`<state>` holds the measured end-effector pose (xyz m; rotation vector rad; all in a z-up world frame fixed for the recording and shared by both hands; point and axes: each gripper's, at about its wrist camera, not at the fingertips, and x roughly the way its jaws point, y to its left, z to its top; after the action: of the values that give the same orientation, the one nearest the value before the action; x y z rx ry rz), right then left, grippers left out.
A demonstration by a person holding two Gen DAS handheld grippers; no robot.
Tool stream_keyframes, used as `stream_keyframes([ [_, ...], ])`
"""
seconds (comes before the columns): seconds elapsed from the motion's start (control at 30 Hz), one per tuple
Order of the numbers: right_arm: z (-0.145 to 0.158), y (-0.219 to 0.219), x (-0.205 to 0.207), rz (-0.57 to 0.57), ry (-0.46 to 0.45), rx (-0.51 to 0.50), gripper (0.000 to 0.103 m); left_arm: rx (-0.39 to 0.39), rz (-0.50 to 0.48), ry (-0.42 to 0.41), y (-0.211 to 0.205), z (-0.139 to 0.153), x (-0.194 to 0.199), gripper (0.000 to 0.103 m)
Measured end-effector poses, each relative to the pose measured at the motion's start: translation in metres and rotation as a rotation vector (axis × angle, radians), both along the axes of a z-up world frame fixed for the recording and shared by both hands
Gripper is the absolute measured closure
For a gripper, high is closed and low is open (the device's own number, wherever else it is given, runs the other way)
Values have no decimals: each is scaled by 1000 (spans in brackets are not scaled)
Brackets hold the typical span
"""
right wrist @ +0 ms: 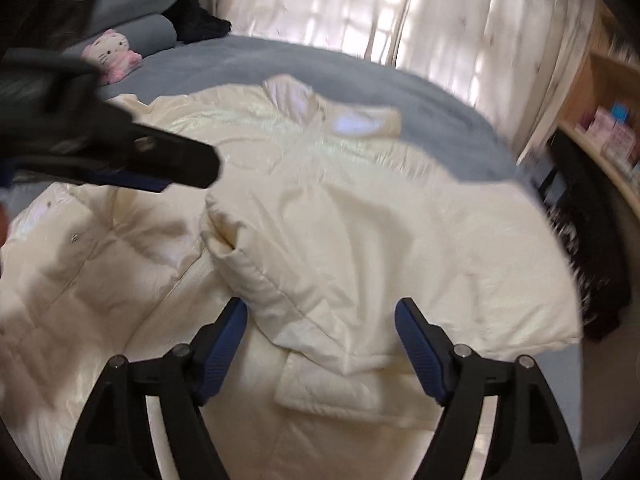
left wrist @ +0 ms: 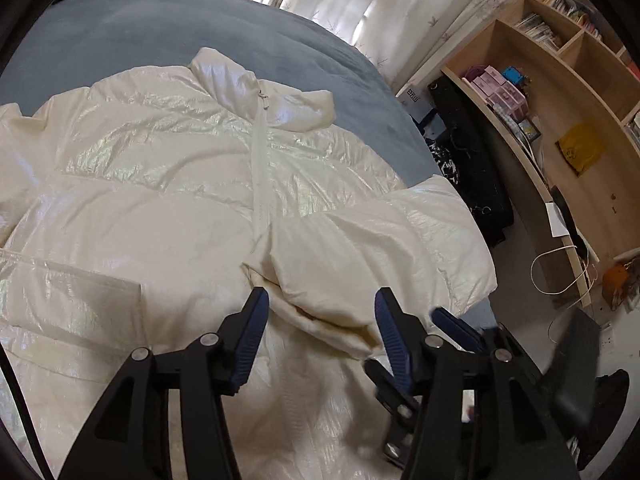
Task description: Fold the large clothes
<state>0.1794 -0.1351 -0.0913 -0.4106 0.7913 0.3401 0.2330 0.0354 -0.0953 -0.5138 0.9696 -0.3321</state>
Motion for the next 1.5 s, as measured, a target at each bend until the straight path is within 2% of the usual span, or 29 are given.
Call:
stream_keyframes([
  [0.17,14,-24,-13,-81,-19,117,26,-64,-17,62,-3,-18,6,47],
  [0.27,18,-41,-18,-144,-10,229,26,-112,-39,106,-11,-32,8,47],
  [0.4,16,-57,-20,-188,15,331,26,-142,-41,133,-23,-43,12,47],
  [0.43,15,-59,-21,-193,25,342,26,-142,-36,138,-26,-45,14,48],
  [0.47,12,-61,-20,-197,40,351,26,-138,-30,137,-30,-45,16,54],
  [0.5,10,-61,-20,-199,46,354,26,-117,-30,127,-35,-42,19,75],
  [0.53,8,-61,-18,-203,55,357,26,-84,-42,117,-40,-39,22,90],
  [0.6,5,-62,-19,-208,67,356,26,35,-49,80,-51,-23,27,94],
  [0.67,5,-63,-21,-206,67,360,26,157,-62,5,-64,1,31,95],
  [0.7,6,-64,-25,-206,62,359,26,191,-61,-30,-67,12,32,96],
  [0.8,10,-65,-28,-203,54,367,26,311,-33,-172,-65,58,37,96],
  [0.9,17,-71,-29,-210,67,384,26,398,3,-254,-53,86,41,96],
  [0.97,23,-77,-27,-222,92,389,26,459,25,-275,-38,94,45,96],
  [1.07,35,-89,-24,-258,123,375,26,498,62,-225,-10,84,55,96],
  [1.13,46,-100,-19,-283,161,371,26,506,81,-154,14,62,59,96],
  [1.3,66,-131,-1,-318,266,411,26,504,81,67,53,-17,69,89],
  [1.37,73,-142,13,-316,308,437,26,493,87,98,61,-35,66,77],
  [1.4,77,-145,20,-316,316,438,26,485,93,93,62,-37,63,75],
  [1.5,79,-153,46,-332,326,449,26,406,120,72,72,-30,65,55],
])
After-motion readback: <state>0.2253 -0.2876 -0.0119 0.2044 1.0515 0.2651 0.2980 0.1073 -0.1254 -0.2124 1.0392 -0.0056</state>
